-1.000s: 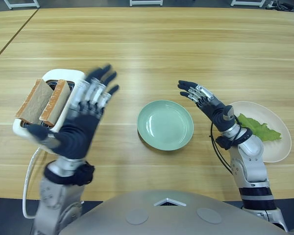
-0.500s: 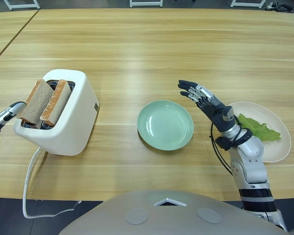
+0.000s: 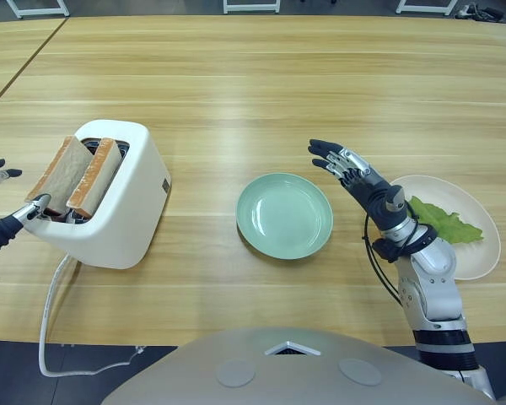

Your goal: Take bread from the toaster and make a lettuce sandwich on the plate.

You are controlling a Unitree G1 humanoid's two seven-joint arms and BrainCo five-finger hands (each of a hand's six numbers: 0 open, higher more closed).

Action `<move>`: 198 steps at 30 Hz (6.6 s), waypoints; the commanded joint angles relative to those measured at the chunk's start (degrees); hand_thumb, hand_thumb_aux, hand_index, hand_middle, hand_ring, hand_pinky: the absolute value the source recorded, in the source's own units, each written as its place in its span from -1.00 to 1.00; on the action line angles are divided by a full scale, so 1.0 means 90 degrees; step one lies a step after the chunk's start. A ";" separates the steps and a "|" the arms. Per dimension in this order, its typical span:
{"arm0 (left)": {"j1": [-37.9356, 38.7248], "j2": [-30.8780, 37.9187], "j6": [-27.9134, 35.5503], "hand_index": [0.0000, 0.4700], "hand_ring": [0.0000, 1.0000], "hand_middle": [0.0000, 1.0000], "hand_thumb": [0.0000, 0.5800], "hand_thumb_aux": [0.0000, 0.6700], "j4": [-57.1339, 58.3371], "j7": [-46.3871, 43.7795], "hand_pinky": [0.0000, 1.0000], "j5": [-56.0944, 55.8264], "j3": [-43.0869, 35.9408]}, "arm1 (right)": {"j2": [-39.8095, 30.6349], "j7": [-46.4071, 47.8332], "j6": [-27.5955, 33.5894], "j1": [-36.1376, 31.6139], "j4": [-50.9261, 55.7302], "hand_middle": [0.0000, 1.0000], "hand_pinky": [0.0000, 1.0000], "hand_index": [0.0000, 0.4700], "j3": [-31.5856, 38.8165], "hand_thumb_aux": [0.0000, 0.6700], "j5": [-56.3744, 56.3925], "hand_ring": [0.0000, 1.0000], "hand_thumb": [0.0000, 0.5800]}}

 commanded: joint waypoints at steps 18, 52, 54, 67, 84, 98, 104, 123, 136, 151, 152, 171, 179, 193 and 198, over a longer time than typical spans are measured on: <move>-0.0390 -0.0296 -0.0128 0.61 -1.00 -1.00 0.92 0.61 -0.0196 -0.0081 -1.00 -0.0069 -0.0331 | -0.0020 0.0002 -0.0006 0.0033 -0.0071 -1.00 -1.00 -1.00 -0.0042 -1.00 -0.0155 -1.00 -1.00; -0.3773 -0.1026 0.0622 1.00 -1.00 -1.00 1.00 1.00 -0.1675 0.0324 -1.00 -0.0645 -0.3097 | 0.0179 -0.0436 0.0469 -0.0915 0.0428 -1.00 -1.00 -1.00 -0.0511 -1.00 0.0218 -1.00 -1.00; -0.4082 -0.1045 0.0520 1.00 -1.00 -1.00 1.00 1.00 -0.1460 0.0377 -1.00 0.0001 -0.3682 | -0.0028 -0.0520 0.0646 -0.1082 0.0504 -1.00 -1.00 -1.00 -0.0666 -1.00 0.0045 -1.00 -1.00; -0.5112 -0.1785 -0.0722 1.00 -1.00 -1.00 1.00 1.00 0.2106 0.1705 -1.00 0.5011 -0.7937 | -0.2301 0.0053 -0.0165 -0.0886 0.0789 -1.00 -1.00 -1.00 -0.2328 -1.00 -0.1237 -1.00 -1.00; -0.4065 -0.2004 -0.0378 0.36 -1.00 -1.00 0.80 0.36 0.2519 0.1752 -1.00 0.5059 -0.8594 | -0.4674 -0.2711 -0.1996 -0.0273 0.4208 -1.00 -1.00 -1.00 -0.1328 -1.00 -0.6855 -1.00 -1.00; -0.3536 -0.2031 0.0018 -1.00 -1.00 -1.00 -1.00 -1.00 0.2147 0.1369 -1.00 0.4876 -0.8450 | -0.5147 -0.3795 -0.1949 -0.0909 0.5483 -1.00 -1.00 -1.00 0.0363 -1.00 -0.7852 -1.00 -1.00; -0.3351 -0.1971 0.0089 -1.00 -1.00 -1.00 -1.00 -1.00 0.0943 0.1175 -1.00 0.4651 -0.7962 | -0.5119 -0.4092 -0.1883 -0.1241 0.5767 -1.00 -1.00 0.55 0.0881 0.55 -0.7958 -1.00 0.90; -0.0817 -0.2170 -0.0068 -1.00 -1.00 -1.00 -1.00 -1.00 -0.1733 0.1191 -1.00 0.2663 -0.6225 | -0.5001 -0.4134 -0.2695 -0.1984 0.4659 -1.00 -1.00 1.00 0.0962 1.00 -0.6556 -1.00 1.00; -0.0539 -0.2452 -0.0514 -1.00 -1.00 -1.00 -1.00 -1.00 -0.1449 0.1399 -1.00 0.1791 -0.5985 | -0.2254 -0.1191 -0.2908 -0.4593 0.3624 -1.00 -1.00 1.00 0.2912 1.00 -0.5590 -1.00 1.00; -0.0309 -0.2515 -0.0606 -1.00 -1.00 -1.00 -1.00 -1.00 -0.1315 0.1126 -1.00 0.1300 -0.5936 | -0.1254 -0.3246 -0.2641 -0.4890 0.4719 -1.00 -1.00 0.19 0.3857 0.19 -0.8221 -1.00 0.67; -0.0290 -0.2516 -0.0608 -1.00 -1.00 -1.00 -1.00 -1.00 -0.1321 0.1094 -1.00 0.1252 -0.5948 | -0.1291 -0.3318 -0.2589 -0.4870 0.4623 -1.00 -1.00 0.03 0.3815 0.03 -0.8257 -1.00 0.53; -0.0643 -0.1947 -0.0366 -1.00 -1.00 -1.00 -1.00 -1.00 -0.3587 0.0035 -1.00 0.1084 -0.3287 | -0.2309 -0.2614 -0.1895 -0.4047 0.2521 -1.00 -1.00 -1.00 0.2389 -1.00 -0.7094 -1.00 -1.00; 0.0172 -0.1121 0.0019 -1.00 -1.00 -1.00 -1.00 -1.00 -0.2841 -0.0625 -1.00 0.1868 -0.0255 | -0.2609 -0.2385 -0.1676 -0.3219 0.1814 -1.00 -1.00 -1.00 0.1455 -1.00 -0.6050 -1.00 -1.00; 0.0242 -0.1107 -0.0073 1.00 -1.00 -1.00 1.00 1.00 -0.1473 -0.0769 -1.00 0.1948 -0.0495 | -0.2504 -0.2278 -0.1750 -0.2880 0.1572 -1.00 -1.00 -1.00 0.1428 -1.00 -0.6043 -1.00 -1.00; -0.0167 -0.1061 -0.0338 1.00 -1.00 -1.00 1.00 1.00 -0.1471 -0.0460 -1.00 0.1416 -0.0469 | -0.2480 -0.2313 -0.1721 -0.2801 0.1548 -1.00 -1.00 -1.00 0.1424 -1.00 -0.6138 -1.00 -1.00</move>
